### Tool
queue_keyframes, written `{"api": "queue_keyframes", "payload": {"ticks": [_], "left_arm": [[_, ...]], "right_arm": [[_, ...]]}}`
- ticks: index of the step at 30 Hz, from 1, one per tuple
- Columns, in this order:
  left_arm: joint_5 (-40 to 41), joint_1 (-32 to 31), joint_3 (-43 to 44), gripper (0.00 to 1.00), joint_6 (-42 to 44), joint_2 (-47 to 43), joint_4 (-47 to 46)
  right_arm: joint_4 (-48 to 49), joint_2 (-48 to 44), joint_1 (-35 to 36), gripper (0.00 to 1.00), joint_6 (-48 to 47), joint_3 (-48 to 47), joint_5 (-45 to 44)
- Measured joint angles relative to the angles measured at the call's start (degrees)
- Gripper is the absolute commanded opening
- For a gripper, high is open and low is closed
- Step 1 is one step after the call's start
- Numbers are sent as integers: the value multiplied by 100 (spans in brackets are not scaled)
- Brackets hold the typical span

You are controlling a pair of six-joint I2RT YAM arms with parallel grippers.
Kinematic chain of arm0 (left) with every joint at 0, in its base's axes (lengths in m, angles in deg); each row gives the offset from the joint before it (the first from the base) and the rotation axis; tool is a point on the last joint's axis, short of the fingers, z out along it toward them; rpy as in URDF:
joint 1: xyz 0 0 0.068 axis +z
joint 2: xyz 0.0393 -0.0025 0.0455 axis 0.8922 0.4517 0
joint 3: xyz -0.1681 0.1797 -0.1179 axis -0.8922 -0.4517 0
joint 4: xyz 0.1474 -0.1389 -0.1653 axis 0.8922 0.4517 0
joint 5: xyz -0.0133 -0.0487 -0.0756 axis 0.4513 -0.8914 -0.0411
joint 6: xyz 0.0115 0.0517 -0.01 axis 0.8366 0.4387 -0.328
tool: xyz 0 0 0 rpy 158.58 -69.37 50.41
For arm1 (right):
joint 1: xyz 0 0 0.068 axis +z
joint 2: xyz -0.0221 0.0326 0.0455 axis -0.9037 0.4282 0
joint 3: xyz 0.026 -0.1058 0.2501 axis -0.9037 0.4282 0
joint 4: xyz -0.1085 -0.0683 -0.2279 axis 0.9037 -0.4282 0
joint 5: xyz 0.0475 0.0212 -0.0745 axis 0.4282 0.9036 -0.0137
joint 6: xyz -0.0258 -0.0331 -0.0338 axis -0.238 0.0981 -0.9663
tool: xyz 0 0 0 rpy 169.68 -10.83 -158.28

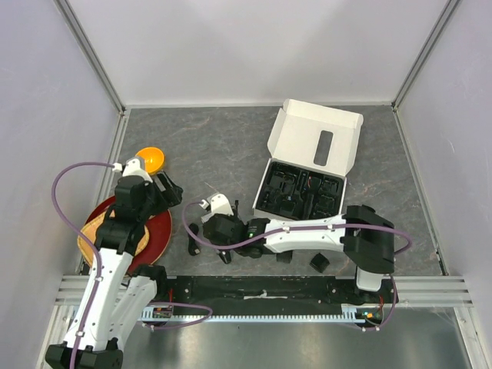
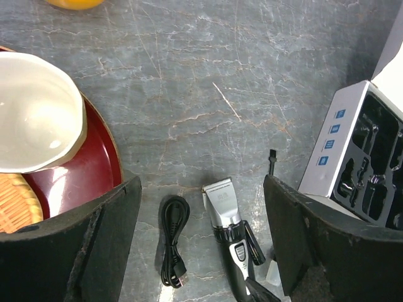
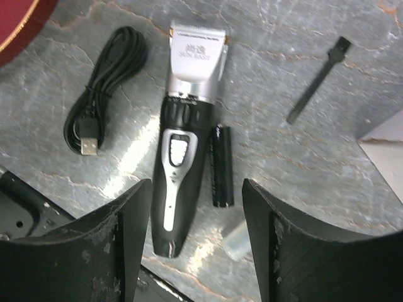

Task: Sort the hair-cutting tools

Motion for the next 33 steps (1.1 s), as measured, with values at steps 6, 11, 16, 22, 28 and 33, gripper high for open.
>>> {"api": "queue_keyframes", "payload": {"ticks": [6,11,16,22,28,33], "left_arm": [[413,-2,35,84,-63,-83,192],[1062,-2,140,84,-225,-83,481],[1263,-2,146,84,-280,-68,533],[1335,-2,146,84,-286,-57,535],[1379,-7,146,84,-291,-55,538],[1381,-7,146,84,-293,-55,538]], "right_arm": [[269,474,0,65,-20,-313,138],[378,699,9,62,-79,-339,168],[476,876,9,58,-109,-339,175],[544,1106,11,48,-83,-345,181],[570,1158,11,25,26,-413,164],[455,1180,11,20,107,-492,140]]}}
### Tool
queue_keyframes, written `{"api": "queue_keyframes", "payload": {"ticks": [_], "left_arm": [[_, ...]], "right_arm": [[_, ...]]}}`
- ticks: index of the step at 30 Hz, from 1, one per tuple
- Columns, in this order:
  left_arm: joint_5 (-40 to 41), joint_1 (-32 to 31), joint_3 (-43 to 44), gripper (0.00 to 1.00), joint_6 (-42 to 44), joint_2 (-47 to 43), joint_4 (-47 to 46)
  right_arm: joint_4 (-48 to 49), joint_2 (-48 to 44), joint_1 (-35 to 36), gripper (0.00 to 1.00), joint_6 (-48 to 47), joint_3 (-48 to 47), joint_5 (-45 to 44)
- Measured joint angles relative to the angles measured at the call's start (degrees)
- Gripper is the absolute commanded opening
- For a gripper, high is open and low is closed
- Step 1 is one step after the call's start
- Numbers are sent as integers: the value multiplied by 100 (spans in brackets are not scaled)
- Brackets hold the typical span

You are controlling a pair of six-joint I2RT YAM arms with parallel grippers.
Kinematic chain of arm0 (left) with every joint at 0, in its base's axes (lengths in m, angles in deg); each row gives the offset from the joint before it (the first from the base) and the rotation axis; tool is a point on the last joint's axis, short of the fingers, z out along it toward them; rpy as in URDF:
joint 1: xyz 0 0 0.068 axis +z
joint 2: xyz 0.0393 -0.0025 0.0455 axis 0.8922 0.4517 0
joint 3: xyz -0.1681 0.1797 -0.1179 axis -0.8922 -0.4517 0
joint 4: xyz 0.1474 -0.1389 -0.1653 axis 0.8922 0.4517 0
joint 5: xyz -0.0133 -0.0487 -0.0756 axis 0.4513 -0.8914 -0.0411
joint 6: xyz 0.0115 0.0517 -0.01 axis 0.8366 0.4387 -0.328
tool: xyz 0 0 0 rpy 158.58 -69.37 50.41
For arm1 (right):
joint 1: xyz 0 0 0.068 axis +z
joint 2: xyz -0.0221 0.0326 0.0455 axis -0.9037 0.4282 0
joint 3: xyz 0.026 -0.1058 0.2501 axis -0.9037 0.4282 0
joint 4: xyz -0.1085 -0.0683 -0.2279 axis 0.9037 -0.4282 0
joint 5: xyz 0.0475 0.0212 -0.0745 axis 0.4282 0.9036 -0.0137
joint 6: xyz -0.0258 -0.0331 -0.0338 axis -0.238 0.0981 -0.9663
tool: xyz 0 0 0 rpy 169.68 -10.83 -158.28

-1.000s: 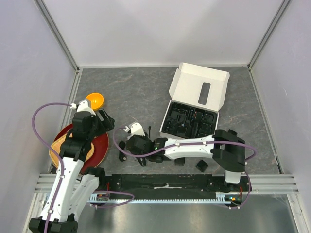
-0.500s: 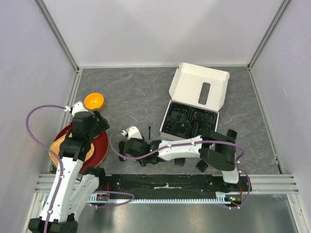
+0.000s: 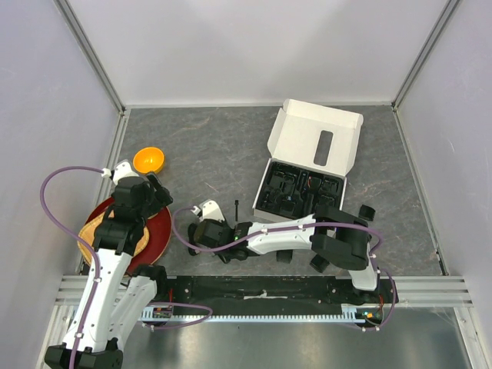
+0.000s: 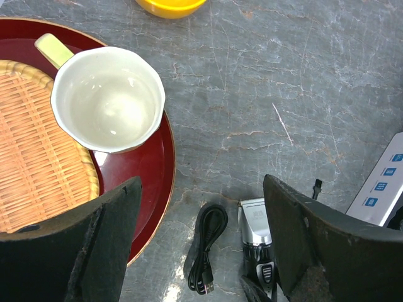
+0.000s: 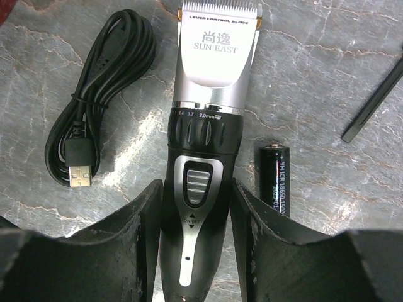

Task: Sort the hair-cutting tools

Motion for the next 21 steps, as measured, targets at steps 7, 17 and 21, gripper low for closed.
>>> {"api": "queue_keyframes", "payload": {"ticks": [7,17,21], "left_arm": [[-9,0,0,84,-2,15,0],[-190,-2,0,84,-2,85,-13],[-317,-4,0,84,0,146,-22]], "right_arm": [[-245,-278,0,19,39,0,-55],[-723,-1692,-4,7,411,146,-719],[-820,-2232,-20,1,570,420,-1019]]}}
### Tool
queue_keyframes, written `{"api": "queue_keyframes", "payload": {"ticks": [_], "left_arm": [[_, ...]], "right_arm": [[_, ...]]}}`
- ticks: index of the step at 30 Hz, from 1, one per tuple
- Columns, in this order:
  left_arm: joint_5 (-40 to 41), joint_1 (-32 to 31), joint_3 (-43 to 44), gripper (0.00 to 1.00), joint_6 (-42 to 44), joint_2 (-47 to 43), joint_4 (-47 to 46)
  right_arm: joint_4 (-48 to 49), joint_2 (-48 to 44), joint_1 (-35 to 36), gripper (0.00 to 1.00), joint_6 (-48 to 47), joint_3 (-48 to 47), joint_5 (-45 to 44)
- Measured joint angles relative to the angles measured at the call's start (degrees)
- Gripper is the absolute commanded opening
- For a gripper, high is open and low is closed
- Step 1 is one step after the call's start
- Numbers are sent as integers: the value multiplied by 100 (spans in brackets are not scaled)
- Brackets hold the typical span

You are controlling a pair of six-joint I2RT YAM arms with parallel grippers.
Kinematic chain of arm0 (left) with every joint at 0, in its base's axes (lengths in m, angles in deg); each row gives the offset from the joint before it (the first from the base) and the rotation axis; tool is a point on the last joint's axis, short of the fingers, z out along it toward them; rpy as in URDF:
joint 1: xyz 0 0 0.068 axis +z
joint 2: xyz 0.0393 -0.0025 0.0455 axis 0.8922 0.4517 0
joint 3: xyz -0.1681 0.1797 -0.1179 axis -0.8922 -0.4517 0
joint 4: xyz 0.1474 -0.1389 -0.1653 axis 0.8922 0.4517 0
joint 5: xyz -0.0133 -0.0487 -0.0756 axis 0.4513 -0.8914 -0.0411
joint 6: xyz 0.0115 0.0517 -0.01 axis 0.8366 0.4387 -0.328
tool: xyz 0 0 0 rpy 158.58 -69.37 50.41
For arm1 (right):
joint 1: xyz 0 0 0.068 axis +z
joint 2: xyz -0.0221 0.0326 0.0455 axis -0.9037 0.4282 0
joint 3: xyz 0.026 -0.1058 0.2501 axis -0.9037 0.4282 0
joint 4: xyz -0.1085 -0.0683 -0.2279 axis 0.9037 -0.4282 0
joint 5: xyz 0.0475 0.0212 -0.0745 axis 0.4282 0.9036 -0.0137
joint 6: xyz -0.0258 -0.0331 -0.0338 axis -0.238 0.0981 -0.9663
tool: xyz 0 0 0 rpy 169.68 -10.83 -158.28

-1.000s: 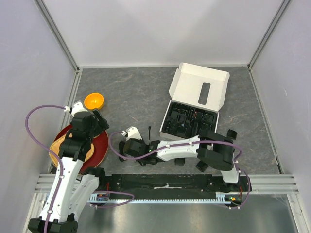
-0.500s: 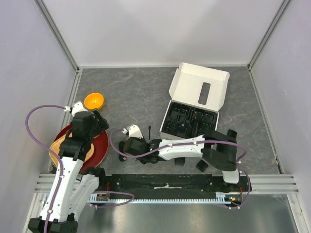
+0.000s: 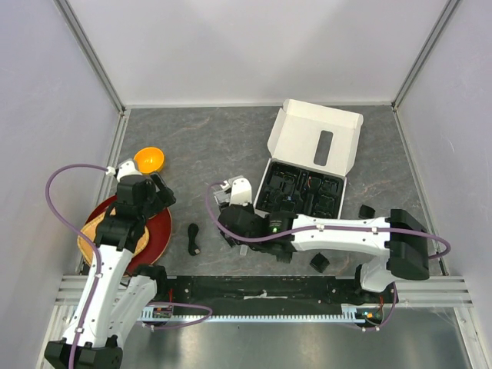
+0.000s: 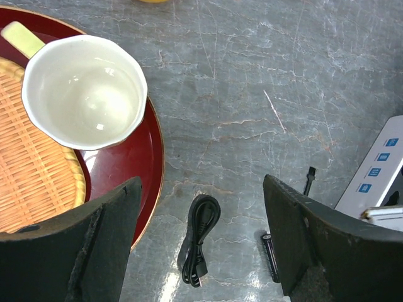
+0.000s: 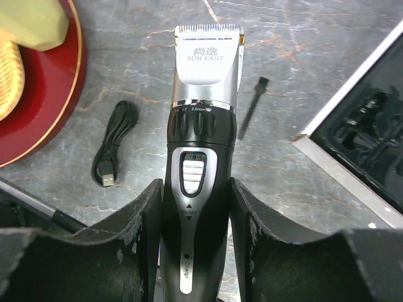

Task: Sort the hair-cutting tools

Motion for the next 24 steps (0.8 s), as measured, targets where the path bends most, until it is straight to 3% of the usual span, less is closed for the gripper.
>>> {"api": "queue_keyframes", "payload": {"ticks": [10,19,24], "left_arm": [[-339,0,0,84,2,68,-85],[-1381,0,-63,84,44,199,-575],[-1812,-9,-76,84,52,479,-791]], "right_arm": [[-697,-498,-444,3,452,525,-667],[-1233,-1838,-1917,6,1056,1360,-1023],[-1556,-1932,-2288,6,1589,1718,-1185]]}}
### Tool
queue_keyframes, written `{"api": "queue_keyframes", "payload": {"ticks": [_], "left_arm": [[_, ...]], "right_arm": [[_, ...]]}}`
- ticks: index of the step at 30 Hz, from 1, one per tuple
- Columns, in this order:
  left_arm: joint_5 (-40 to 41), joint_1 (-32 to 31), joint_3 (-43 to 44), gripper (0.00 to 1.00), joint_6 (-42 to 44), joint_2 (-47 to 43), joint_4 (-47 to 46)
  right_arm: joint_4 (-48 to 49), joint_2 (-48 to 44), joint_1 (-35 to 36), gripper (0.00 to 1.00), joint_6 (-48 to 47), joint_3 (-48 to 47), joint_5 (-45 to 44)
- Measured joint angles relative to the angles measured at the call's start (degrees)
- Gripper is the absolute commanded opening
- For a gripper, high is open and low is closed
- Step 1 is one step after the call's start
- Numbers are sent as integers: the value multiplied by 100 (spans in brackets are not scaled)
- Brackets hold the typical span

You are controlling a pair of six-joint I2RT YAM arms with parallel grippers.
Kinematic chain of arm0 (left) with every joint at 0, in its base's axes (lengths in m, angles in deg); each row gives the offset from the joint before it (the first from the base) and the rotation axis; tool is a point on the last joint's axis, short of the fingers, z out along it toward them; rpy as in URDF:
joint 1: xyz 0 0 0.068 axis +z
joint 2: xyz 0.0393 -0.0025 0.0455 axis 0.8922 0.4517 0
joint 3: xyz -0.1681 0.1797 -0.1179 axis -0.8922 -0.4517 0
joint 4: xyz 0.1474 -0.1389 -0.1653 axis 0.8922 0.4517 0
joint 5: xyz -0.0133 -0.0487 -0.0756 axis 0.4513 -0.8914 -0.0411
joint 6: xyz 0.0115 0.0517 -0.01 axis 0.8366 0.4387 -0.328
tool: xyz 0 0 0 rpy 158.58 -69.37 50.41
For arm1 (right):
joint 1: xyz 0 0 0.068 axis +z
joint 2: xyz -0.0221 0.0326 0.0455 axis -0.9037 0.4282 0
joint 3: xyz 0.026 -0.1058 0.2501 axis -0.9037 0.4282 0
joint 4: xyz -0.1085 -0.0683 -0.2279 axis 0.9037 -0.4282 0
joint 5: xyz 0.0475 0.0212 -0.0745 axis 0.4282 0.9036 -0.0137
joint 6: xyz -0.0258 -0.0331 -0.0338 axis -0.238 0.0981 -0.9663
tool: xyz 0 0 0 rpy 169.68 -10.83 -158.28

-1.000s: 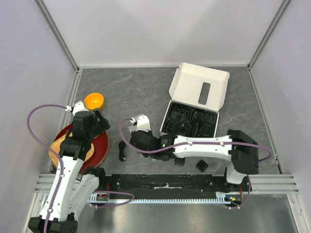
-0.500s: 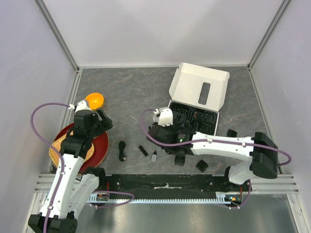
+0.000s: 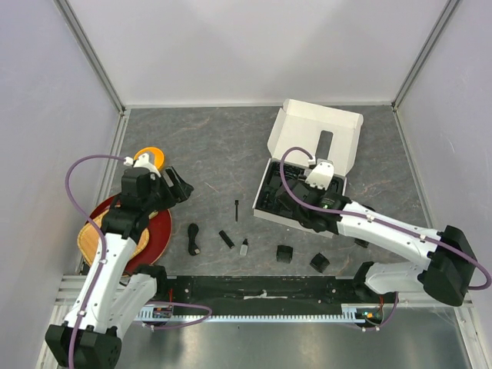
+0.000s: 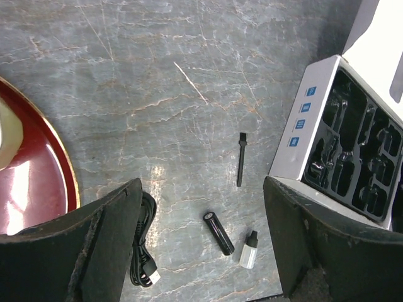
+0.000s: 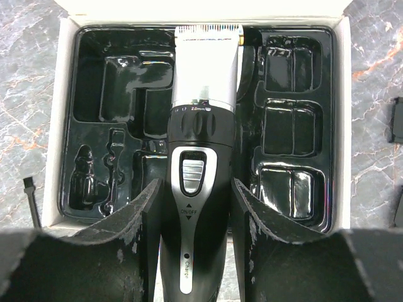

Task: Sort the hair-cutting tools

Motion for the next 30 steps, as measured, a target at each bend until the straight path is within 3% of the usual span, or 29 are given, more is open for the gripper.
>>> {"api": "queue_keyframes", "payload": {"ticks": [13,30], "left_arm": [[-254,-94,-11,84,2,105,-105],[-260,-94,-11,84,4,162,-107]], "right_arm": [[-44,291,-358,7,756,466,-164],[1609,496,-621,7,-568,1137,-223]]}}
